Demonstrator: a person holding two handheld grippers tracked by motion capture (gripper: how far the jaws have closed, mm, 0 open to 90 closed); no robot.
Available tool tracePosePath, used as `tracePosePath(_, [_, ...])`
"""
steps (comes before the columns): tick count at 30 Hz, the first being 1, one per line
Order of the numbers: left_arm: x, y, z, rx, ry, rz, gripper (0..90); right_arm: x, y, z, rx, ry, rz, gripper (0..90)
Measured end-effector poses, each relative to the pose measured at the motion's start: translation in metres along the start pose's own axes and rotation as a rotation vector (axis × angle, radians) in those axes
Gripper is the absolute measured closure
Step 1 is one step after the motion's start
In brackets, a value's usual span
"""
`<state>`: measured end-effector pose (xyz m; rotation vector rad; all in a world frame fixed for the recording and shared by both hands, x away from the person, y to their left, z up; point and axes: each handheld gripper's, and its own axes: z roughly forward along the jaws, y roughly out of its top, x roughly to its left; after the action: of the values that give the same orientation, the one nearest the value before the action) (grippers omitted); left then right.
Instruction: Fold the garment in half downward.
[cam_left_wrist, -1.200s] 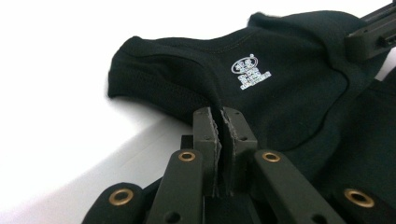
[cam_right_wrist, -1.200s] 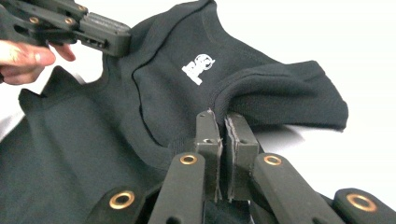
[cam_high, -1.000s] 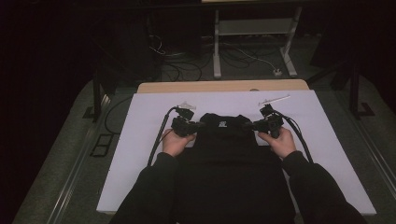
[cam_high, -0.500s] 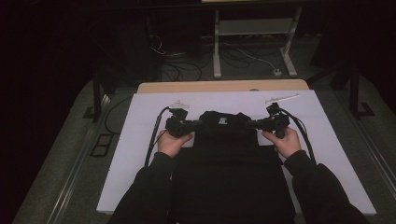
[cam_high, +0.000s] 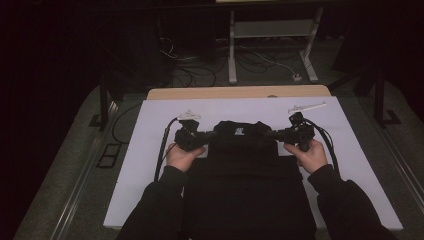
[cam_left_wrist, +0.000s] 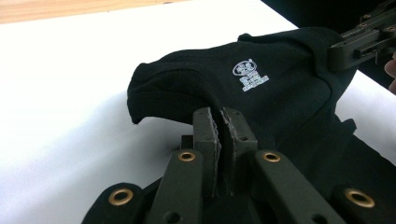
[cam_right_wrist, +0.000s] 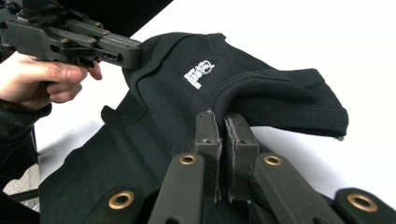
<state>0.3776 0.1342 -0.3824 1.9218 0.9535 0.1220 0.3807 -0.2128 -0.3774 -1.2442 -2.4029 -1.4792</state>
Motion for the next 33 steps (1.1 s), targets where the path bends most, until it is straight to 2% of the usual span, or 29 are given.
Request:
tracePosePath(13, [-0.016,-0.006,-0.008,0.007,-0.019,0.017,83.7,0.012,-0.011,-0.013,0.007,0.009,-0.021,83.8])
tracePosePath(26, [-0.026,-0.016,-0.014,0.022,-0.029,0.015,83.5,0.019,-0.020,-0.017,0.027,0.013,-0.030,83.6])
tracePosePath(33, [-0.030,-0.021,-0.016,0.049,-0.041,0.023,83.5,0.023,-0.025,-0.018,0.038,0.021,-0.033,83.5])
